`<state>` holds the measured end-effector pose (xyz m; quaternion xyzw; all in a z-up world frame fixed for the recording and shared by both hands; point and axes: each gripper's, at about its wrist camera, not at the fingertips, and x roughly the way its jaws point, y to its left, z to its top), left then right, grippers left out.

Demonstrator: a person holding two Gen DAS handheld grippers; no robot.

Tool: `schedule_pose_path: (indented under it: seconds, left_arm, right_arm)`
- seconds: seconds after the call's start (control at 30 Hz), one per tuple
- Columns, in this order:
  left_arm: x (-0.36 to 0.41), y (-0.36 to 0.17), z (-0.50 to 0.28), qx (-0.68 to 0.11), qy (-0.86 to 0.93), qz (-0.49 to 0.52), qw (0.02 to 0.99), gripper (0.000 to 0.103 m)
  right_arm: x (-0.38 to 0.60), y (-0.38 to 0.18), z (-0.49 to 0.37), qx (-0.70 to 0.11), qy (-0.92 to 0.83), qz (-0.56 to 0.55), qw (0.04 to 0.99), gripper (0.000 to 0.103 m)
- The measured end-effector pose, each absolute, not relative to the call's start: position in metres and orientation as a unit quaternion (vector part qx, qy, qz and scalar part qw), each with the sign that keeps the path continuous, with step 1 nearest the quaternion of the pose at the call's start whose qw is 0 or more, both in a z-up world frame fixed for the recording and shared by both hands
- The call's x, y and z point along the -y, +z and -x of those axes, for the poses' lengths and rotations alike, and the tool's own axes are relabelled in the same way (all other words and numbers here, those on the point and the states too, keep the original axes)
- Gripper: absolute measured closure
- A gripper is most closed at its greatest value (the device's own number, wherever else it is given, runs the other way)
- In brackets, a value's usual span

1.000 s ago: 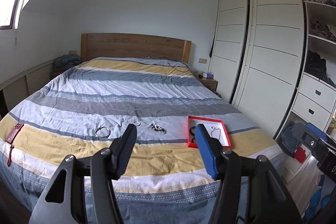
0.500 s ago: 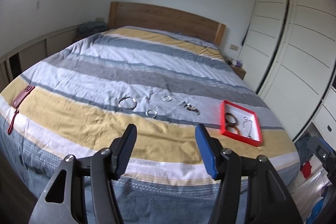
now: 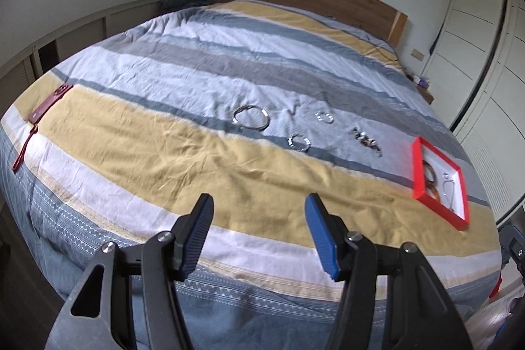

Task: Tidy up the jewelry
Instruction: 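Move the left tool to the twisted silver bangle while the right tool approaches the beaded bracelet, then grasp the twisted silver bangle with the left tool while the right tool grasps the beaded bracelet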

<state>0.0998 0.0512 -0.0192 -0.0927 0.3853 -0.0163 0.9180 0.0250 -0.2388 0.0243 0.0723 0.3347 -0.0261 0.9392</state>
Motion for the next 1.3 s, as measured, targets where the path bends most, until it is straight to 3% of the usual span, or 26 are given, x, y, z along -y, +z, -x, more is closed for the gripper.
schedule_pose_path:
  seconds: [0.47,0.67,1.3]
  left_arm:
    - [-0.056,-0.07,-0.16,-0.439,-0.005,0.087,0.894,0.047]
    - [-0.033,-0.077,-0.196,-0.444,-0.041,0.085,0.891,0.047]
    - [0.044,-0.144,-0.325,-0.464,-0.07,0.018,0.883,0.047]
  right_arm:
    - [0.223,-0.039,-0.113,-0.402,0.028,-0.07,0.913,0.02]
    - [0.23,-0.059,-0.152,-0.421,0.039,-0.079,0.903,0.024]
    - [0.257,-0.107,-0.316,-0.433,0.031,-0.077,0.898,0.024]
